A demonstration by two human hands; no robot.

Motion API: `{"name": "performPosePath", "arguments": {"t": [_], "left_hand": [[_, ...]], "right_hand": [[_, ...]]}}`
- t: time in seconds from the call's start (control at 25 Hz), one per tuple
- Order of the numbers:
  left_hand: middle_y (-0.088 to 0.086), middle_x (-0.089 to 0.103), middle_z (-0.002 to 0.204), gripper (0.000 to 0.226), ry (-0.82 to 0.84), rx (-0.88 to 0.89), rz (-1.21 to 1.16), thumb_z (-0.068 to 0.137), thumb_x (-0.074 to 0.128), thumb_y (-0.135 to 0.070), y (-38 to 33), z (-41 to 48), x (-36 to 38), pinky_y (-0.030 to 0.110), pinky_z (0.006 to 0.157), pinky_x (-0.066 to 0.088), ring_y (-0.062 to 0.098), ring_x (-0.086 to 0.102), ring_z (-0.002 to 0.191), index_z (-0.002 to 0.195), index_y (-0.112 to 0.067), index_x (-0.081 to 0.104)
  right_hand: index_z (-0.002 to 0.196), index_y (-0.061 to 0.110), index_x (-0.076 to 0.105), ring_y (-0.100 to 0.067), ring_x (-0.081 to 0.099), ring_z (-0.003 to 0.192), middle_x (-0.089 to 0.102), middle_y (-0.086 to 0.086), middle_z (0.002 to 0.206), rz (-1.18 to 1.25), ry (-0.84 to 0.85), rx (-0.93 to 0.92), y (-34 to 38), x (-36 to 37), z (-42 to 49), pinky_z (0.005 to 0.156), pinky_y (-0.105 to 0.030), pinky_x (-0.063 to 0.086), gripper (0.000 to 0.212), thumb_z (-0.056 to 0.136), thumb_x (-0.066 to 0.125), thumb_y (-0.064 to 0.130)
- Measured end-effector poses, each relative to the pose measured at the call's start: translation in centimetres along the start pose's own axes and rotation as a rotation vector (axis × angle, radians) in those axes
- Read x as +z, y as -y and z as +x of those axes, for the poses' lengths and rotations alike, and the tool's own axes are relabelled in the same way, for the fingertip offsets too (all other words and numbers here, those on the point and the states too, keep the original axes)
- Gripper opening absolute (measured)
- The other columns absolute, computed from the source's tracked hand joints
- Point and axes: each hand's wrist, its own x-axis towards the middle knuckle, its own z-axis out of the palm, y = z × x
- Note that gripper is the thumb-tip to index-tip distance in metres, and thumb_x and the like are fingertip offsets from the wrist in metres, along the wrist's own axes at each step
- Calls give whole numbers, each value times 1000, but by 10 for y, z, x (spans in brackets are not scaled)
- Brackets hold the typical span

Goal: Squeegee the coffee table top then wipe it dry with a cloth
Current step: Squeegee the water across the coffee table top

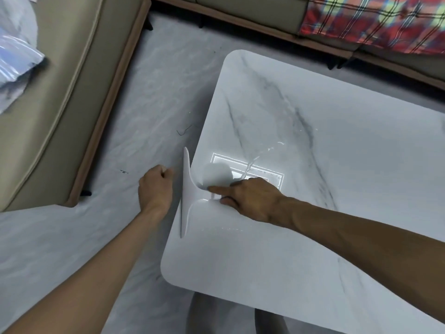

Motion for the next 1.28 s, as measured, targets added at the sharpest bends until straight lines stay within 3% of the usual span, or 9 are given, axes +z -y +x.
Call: {"name": "performPosePath", "arguments": {"t": [0.36, 0.48, 0.56, 0.64, 0.8, 0.88, 1.04, 1.16, 1.28], "left_hand": [[5, 64, 66, 57, 114, 126, 205, 93, 46, -53, -12, -31, 27, 36, 64, 49, 28, 62, 66, 57, -10, 57], [8, 61, 118, 22, 151, 322, 325, 95, 52, -30, -34, -31, 49, 41, 93, 47, 29, 56, 113, 103, -13, 63], [14, 29, 154, 51, 260, 379, 428, 94, 50, -17, -52, -28, 72, 38, 116, 26, 28, 25, 143, 142, -6, 35], [19, 1, 160, 70, 324, 414, 516, 93, 46, -10, -71, -28, 96, 37, 121, 8, 29, 0, 149, 151, -2, 7], [27, -13, 157, 85, 447, 353, 640, 89, 49, -12, -95, -24, 130, 43, 121, 4, 41, -12, 146, 150, -2, -10], [30, -15, 155, 90, 488, 306, 676, 88, 51, -17, -102, -21, 138, 45, 120, 7, 45, -13, 145, 150, -2, -12], [36, -15, 152, 92, 570, 271, 729, 89, 51, -24, -117, -15, 134, 47, 119, 8, 50, -12, 143, 150, -4, -15], [42, -14, 149, 89, 601, 275, 752, 91, 49, -27, -123, -15, 133, 49, 118, 5, 55, -11, 141, 150, -2, -13], [44, -13, 148, 89, 604, 285, 759, 91, 48, -28, -122, -12, 136, 51, 117, 5, 58, -10, 139, 150, -1, -13]], "right_hand": [[141, 61, 22, -22, 64, 97, 66, 12, 111, -108, -3, 296, -94, -18, -117, 74, -32, 48, 43, 101, 28, 47], [139, 59, 31, -24, 62, 106, 67, 12, 120, -32, -37, 431, -114, -38, -139, 74, -31, 42, 40, 100, 30, 49], [139, 54, 37, -29, 61, 112, 67, 7, 124, 80, -182, 491, -133, -62, -124, 81, -35, 45, 40, 100, 35, 49], [139, 42, 46, -35, 61, 110, 67, -6, 122, 181, -340, 560, -157, -89, -86, 90, -40, 47, 40, 100, 38, 46], [101, 35, 48, -31, 53, 65, 58, -13, 95, 495, -478, 777, -195, -120, -16, 37, -31, 43, 24, 97, 31, 52], [117, 32, 52, -31, 53, 66, 60, -17, 100, 467, -459, 816, -203, -108, -14, 30, -19, 31, 30, 99, 31, 42], [149, 28, 32, -42, 59, 101, 66, -16, 117, 350, -372, 752, -178, -53, -85, 81, -43, 50, 46, 104, 29, 35], [148, 36, 30, -39, 60, 85, 69, -12, 95, 320, -186, 818, -151, -29, -155, 78, -44, 50, 47, 102, 24, 43], [146, 34, 37, -39, 62, 92, 70, -12, 102, 340, -252, 842, -161, -45, -178, 83, -43, 49, 47, 102, 27, 46]]}}
